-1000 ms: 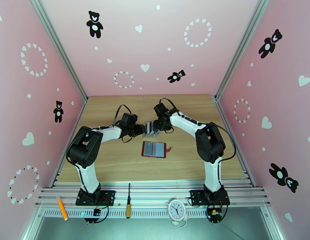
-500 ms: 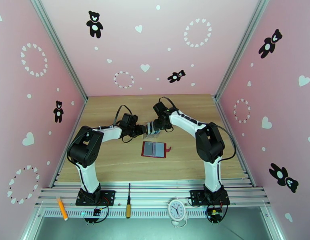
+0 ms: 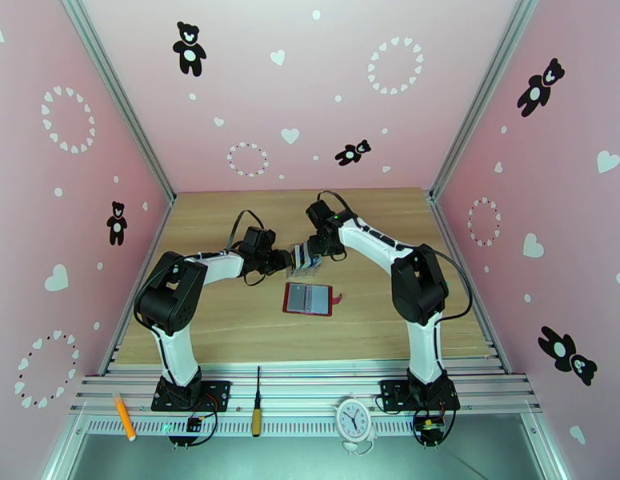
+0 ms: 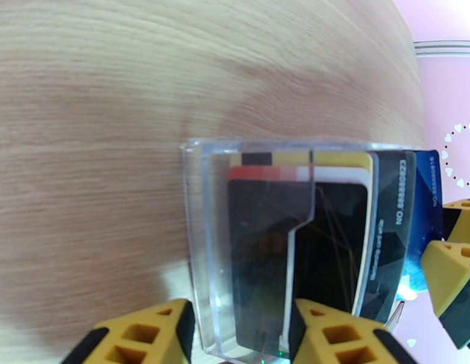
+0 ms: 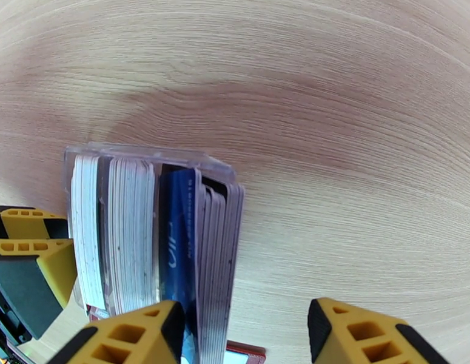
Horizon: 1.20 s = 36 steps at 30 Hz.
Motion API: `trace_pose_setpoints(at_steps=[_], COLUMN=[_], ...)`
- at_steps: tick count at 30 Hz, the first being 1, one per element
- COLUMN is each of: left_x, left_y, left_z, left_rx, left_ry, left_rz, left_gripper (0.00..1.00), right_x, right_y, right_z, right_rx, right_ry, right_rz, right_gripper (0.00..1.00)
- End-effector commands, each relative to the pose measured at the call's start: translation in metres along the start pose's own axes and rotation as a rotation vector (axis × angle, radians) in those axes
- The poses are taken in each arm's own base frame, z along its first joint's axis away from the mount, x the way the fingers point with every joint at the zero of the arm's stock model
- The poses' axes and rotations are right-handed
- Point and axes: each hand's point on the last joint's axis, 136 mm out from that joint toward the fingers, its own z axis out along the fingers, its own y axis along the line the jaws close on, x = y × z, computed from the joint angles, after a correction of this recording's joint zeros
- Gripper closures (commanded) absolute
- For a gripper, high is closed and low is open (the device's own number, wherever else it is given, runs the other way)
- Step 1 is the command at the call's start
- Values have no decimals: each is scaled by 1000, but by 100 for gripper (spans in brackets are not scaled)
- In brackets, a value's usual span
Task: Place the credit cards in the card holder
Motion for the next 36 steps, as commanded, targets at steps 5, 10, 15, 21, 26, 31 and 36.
trace_pose_setpoints(at_steps=[5, 10, 15, 21, 26, 31, 36], left_x=[0, 1, 0, 0, 0, 0, -1], left_y=[2, 2, 2, 2, 1, 0, -4], left_z=[5, 5, 5, 4, 3, 3, 0], left_rx=[2, 2, 1, -1, 1, 6, 20], left_ry=[20, 23, 21, 20, 19, 19, 10], left_rz=[-21, -24, -22, -22, -21, -19, -11], left_gripper=[53, 53, 53, 53, 53, 53, 52], right_x=[2, 3, 4, 4, 4, 0, -5], right_y=[-3, 1, 3, 8, 14, 22, 30], right_z=[4, 5, 5, 1, -7, -20, -34], right_rx=[28, 19, 7, 1, -16, -48, -96], right_ry=[33, 41, 45, 42, 33, 9, -17], right_rz=[-22, -28, -30, -36, -42, -38, -20], right_gripper=[56, 68, 81, 88, 91, 91, 91])
